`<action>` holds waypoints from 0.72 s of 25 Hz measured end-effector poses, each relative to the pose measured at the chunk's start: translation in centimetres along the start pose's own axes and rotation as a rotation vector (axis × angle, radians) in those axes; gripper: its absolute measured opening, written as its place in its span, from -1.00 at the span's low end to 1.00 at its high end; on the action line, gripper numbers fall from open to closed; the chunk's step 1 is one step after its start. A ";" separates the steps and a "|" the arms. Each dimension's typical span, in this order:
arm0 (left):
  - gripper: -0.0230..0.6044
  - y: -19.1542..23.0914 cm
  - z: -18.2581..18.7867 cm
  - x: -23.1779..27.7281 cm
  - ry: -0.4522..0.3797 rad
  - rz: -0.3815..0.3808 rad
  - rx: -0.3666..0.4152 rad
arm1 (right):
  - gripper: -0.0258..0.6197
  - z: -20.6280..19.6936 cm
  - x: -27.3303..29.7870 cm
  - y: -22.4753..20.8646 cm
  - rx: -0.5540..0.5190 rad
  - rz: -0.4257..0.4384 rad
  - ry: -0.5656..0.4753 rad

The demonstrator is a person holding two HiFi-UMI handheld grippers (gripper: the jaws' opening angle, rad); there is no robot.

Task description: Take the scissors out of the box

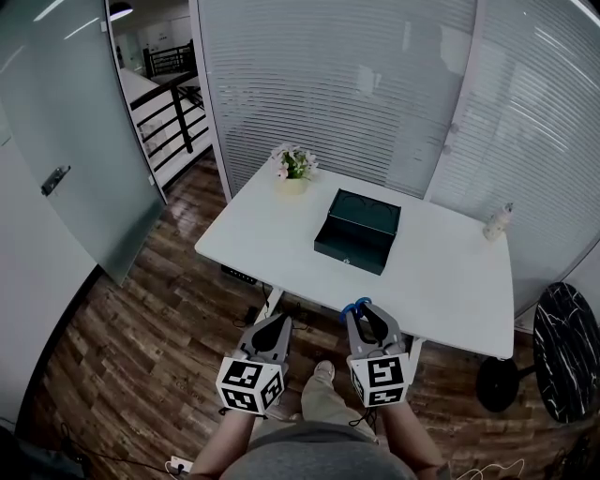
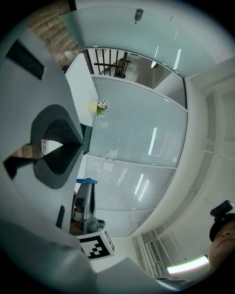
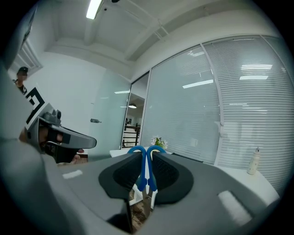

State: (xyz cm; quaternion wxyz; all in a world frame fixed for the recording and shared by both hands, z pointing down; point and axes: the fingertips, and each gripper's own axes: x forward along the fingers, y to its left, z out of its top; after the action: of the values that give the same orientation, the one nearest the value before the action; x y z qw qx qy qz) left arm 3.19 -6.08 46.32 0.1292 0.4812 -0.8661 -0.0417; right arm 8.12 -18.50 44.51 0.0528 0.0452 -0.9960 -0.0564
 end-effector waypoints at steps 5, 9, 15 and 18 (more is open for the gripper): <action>-0.92 0.1 -0.1 0.2 0.003 0.000 -0.007 | -0.67 0.3 0.1 0.0 0.005 -0.002 -0.011; -0.91 0.2 0.1 0.5 0.000 0.000 -0.009 | -0.67 0.7 0.3 -0.4 -0.002 -0.005 -0.016; -0.91 0.3 0.5 0.7 -0.008 0.001 -0.013 | -0.67 1.0 0.5 -0.6 -0.008 -0.003 -0.022; -0.92 0.5 0.4 0.8 -0.009 0.003 -0.015 | -0.67 1.0 0.7 -0.6 -0.014 -0.001 -0.024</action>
State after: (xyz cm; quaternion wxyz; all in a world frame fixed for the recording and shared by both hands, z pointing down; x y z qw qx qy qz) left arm 2.30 -6.48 46.22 0.1290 0.4788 -0.8670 -0.0501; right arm 7.39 -19.08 43.49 0.0412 0.0444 -0.9961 -0.0640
